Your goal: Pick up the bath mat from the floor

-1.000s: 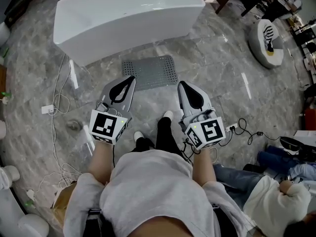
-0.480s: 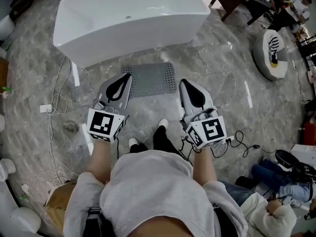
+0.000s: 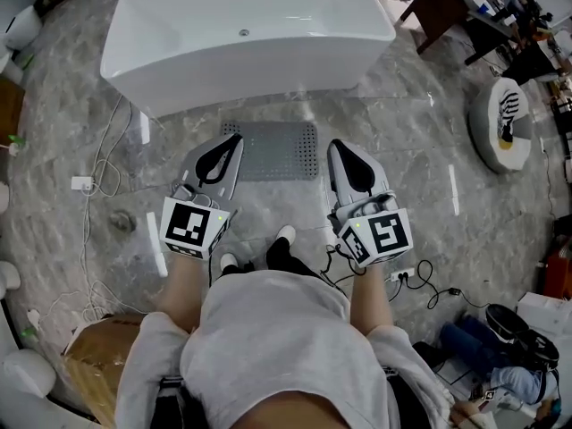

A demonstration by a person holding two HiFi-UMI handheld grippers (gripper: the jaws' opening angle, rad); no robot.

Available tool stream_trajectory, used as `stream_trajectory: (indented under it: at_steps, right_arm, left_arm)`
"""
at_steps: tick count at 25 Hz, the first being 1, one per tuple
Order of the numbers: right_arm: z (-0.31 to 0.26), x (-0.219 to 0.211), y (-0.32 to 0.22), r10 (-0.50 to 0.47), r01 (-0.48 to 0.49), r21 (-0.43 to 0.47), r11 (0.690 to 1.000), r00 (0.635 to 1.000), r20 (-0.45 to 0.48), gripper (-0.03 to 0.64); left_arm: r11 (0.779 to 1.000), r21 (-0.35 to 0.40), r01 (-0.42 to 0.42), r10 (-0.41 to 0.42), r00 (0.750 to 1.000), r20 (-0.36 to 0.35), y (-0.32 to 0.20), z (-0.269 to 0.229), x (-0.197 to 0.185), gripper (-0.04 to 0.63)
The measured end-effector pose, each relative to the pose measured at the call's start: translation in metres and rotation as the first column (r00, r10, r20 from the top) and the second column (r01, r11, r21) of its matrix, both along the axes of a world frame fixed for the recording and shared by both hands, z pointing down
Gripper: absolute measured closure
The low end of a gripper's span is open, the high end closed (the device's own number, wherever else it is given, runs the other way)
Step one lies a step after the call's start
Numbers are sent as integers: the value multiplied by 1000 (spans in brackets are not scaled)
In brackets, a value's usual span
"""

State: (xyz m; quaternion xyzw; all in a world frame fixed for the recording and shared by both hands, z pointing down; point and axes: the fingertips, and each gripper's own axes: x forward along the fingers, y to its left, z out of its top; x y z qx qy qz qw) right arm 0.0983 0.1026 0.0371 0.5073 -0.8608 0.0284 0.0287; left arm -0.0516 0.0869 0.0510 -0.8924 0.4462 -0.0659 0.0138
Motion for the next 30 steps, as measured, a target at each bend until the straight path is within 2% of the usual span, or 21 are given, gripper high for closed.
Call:
stream_trajectory:
  at_steps: [9, 18, 24, 30]
  right_arm:
    - [11, 33, -27, -61, 61, -22, 998, 998, 1, 618]
    - [19, 30, -52, -84, 84, -44, 995, 996, 18, 618]
    - [23, 15, -72, -60, 60, -51, 997, 998, 9, 618]
    - [21, 8, -100, 4, -5, -55, 998, 1000, -5, 618]
  left_arm:
    - [998, 0, 60, -60, 998, 3, -17, 3, 35, 594]
    - [995, -26, 93, -93, 996, 17, -33, 10, 28, 595]
    - [997, -39, 68, -67, 998, 14, -55, 16, 12, 595]
    - [999, -41, 12, -11, 1000, 7, -93, 16, 2, 595]
